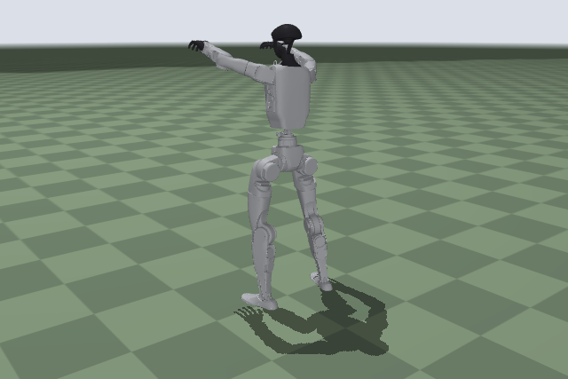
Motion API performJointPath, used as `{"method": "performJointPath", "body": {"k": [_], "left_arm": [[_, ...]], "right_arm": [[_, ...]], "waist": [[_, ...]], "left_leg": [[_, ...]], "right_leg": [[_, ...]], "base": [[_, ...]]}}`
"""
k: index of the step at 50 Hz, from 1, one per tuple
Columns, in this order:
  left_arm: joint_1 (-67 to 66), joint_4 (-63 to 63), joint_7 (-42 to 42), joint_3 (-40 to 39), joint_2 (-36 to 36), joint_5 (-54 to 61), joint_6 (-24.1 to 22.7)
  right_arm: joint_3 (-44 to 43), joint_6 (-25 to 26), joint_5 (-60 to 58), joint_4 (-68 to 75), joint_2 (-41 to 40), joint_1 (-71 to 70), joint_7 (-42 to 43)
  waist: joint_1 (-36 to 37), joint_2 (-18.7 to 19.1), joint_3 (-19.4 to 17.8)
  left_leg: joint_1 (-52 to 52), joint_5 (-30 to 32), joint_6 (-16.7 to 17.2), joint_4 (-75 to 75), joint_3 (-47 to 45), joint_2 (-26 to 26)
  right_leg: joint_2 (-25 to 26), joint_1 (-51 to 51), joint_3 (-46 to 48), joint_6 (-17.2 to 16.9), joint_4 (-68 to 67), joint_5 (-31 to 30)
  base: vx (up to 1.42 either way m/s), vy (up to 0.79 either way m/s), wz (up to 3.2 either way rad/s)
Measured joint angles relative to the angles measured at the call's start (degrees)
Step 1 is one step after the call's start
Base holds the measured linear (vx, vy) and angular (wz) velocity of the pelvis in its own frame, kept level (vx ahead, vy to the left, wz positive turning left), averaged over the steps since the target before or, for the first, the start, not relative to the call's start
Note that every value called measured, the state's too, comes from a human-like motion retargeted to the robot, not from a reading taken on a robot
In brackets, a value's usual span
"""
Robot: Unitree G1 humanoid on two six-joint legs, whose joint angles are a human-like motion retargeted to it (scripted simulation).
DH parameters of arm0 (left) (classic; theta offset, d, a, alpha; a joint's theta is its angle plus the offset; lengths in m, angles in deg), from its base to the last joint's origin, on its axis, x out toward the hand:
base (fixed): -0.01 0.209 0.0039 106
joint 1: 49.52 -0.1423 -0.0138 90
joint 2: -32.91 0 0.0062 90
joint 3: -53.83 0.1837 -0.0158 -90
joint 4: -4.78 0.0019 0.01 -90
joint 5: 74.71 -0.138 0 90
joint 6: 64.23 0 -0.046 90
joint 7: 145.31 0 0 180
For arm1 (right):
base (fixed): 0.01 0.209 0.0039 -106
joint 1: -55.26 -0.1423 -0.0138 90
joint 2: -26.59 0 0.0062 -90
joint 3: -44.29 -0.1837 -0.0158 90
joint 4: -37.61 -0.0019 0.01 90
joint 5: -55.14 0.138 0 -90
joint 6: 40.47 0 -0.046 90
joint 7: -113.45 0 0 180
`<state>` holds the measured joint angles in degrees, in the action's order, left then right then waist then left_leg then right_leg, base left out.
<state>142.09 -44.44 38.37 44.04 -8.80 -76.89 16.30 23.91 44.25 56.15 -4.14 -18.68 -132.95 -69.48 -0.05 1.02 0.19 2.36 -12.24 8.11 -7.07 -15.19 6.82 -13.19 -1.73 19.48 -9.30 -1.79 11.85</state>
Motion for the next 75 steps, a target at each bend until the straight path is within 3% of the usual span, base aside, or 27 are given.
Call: {"method": "performJointPath", "body": {"k": [4, 24, 48, 57, 62, 65, 70, 72, 75], "left_arm": [[-0.45, 1.46, 2.41, -0.03, -0.15, -0.88, -0.83], [-1.78, 3.84, 1.89, -1.01, -2.96, -1.74, 0.56], [-3.73, 5.64, 0.82, -3.75, -2.58, -3.31, 1.46], [0.71, 4.86, -0.39, -1.38, -1.78, -2.86, 1.98], [4.73, 3.71, -2.46, -0.49, -1.34, -1.15, 1.93], [7.54, 1.77, -5.94, -0.34, 0.15, 0.0, 1.53], [13.26, -2.61, -13.03, 0.0, 6.15, -1.6, 0.32], [13.68, -3.21, -15.53, 0.0, 7.48, -1.63, 0.31], [12.55, -3.18, -17.64, 0.0, 8.87, 0.21, 0.79]], "right_arm": [[-3.31, 2.05, -1.76, -1.6, -0.45, 2.07, -2.89], [-4.53, 3.31, -1.15, 2.24, 3.0, 6.55, -6.05], [-6.06, 3.16, 0.67, 0.91, 3.59, 6.71, -4.88], [-4.09, 3.28, 0.05, 0.58, 5.37, 4.15, -4.16], [-3.62, 3.39, 0.19, 1.24, 5.92, 2.66, -1.98], [-3.69, 3.26, -0.15, 1.26, 5.87, 1.51, 0.89], [-3.24, 3.5, -0.98, 1.13, 3.2, -3.57, 5.84], [-2.53, 3.52, -0.62, 1.04, 1.92, -5.0, 6.82], [0.51, 3.14, 3.84, 0.88, -0.06, -6.88, 6.6]], "waist": [[-1.14, -0.52, 1.16], [0.85, -0.44, 5.61], [1.03, -0.88, 3.18], [2.08, -0.61, -2.92], [3.87, -1.75, -9.31], [4.7, -2.22, -14.97], [3.73, -2.16, -27.45], [3.14, -1.64, -29.62], [1.92, -0.26, -29.99]], "left_leg": [[-2.06, -2.5, 1.99, -1.86, 0.18, 0.9], [-5.22, -5.16, 0.65, -5.0, -0.38, 2.11], [-1.51, -6.01, -0.87, -8.51, -1.1, 3.08], [1.76, -7.47, -0.98, -14.73, -1.03, 4.19], [5.95, -10.65, -2.46, -21.39, -1.31, 4.91], [10.73, -14.75, -3.76, -30.54, -0.95, 6.42], [21.38, -22.48, -3.99, -51.73, 1.49, 10.54], [28.28, -24.68, -3.91, -60.36, 3.27, 12.08], [40.33, -26.78, -3.6, -72.44, 6.64, 13.8]], "right_leg": [[0.69, -3.3, 0.7, 1.13, 0.11, 2.3], [1.19, -7.08, 0.25, 1.82, -0.84, 4.1], [1.0, -2.07, -1.89, 2.19, -5.1, 5.5], [0.28, 1.88, -3.77, 2.64, -11.59, 7.39], [-1.02, 8.2, -6.47, 3.5, -20.6, 11.64], [-1.83, 13.89, -8.5, 4.93, -30.2, 16.27], [-2.85, 25.02, -11.57, 7.05, -51.38, 25.28], [-3.16, 31.58, -12.56, 7.66, -59.85, 28.01], [-3.53, 42.64, -13.99, 8.95, -71.92, 31.09]], "base": [[0.13, -0.01, 0.06], [0.03, 0.0, -0.05], [0.0, 0.0, 0.0], [-0.03, 0.0, -0.04], [-0.17, 0.0, -0.21], [-0.26, 0.0, -0.24], [-0.31, 0.0, -0.15], [-0.29, 0.0, 0.0], [-0.26, -0.01, 0.11]]}}
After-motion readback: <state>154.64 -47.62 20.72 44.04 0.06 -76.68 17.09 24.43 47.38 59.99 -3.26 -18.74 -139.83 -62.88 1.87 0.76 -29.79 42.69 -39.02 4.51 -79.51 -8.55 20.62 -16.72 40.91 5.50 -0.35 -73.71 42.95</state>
